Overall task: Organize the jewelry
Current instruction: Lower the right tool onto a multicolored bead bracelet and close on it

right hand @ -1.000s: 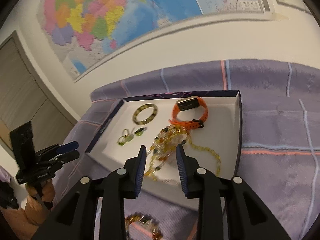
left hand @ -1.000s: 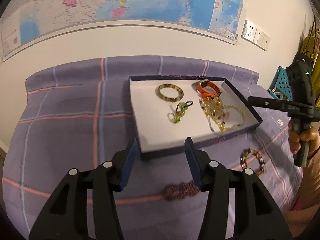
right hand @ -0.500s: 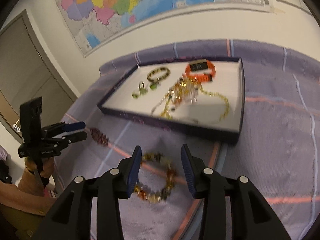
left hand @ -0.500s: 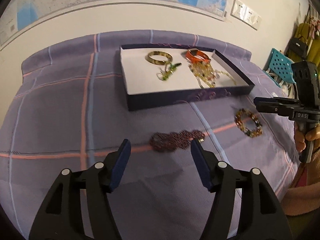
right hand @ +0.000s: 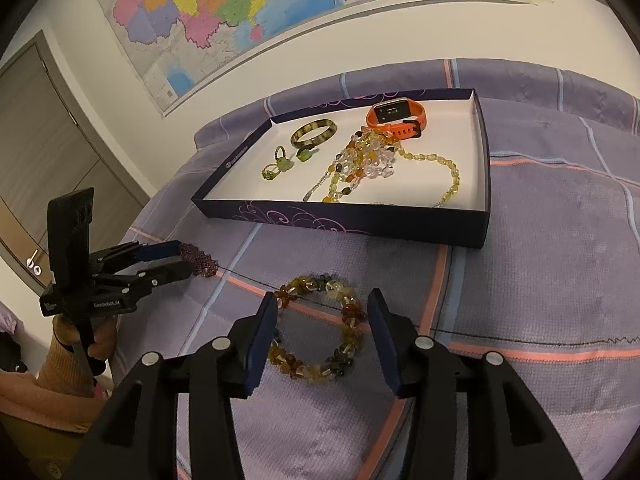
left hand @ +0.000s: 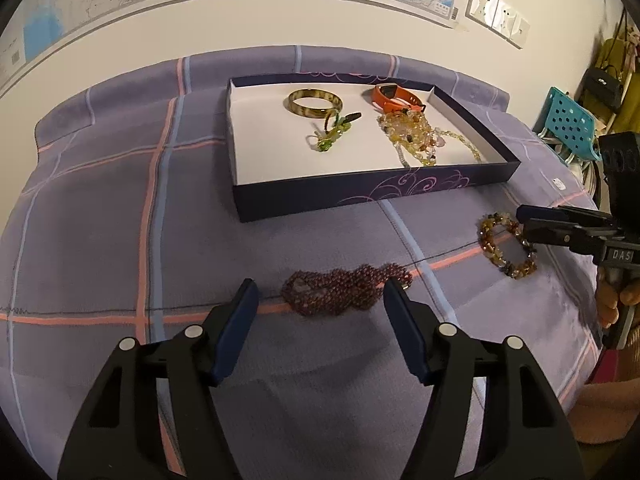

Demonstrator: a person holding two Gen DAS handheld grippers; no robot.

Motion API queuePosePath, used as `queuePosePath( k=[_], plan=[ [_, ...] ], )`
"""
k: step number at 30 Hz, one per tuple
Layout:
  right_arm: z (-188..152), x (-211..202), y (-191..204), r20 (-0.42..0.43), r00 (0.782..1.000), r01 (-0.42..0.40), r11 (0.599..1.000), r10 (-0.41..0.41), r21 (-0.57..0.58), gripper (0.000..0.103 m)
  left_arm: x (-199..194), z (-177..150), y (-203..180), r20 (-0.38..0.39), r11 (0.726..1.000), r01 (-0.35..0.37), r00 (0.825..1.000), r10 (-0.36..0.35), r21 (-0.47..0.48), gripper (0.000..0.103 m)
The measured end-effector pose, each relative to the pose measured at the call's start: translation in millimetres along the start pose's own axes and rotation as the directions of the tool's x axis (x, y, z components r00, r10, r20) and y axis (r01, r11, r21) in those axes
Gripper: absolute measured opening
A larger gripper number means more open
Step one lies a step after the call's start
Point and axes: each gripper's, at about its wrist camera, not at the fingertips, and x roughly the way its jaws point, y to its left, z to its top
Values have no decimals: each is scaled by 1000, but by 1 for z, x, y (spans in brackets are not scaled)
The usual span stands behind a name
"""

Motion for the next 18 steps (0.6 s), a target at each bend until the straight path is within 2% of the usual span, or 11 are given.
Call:
queuePosePath(
  k=[1, 5, 12, 18],
  plan=[
    [0, 0, 0, -1, 1000, 1, 1000, -1, -2, 45, 1, 0, 0, -3, 1000, -1, 1000, 1, -1, 61],
    [0, 1, -1, -2, 1000, 2, 1000, -2, 1, 46, 2, 1, -3, -3, 999, -36, 999, 36, 5, 41],
    [-2, 3, -1, -10, 1000, 22, 1000, -22, -7, 46, -3, -4, -5, -3, 1000, -32, 999, 32, 0, 15],
    [-2, 4, 1, -9, 999, 46, 999, -46, -29, 46, -9, -10, -9, 5, 1000, -19, 1000, 19, 4, 8]
  ],
)
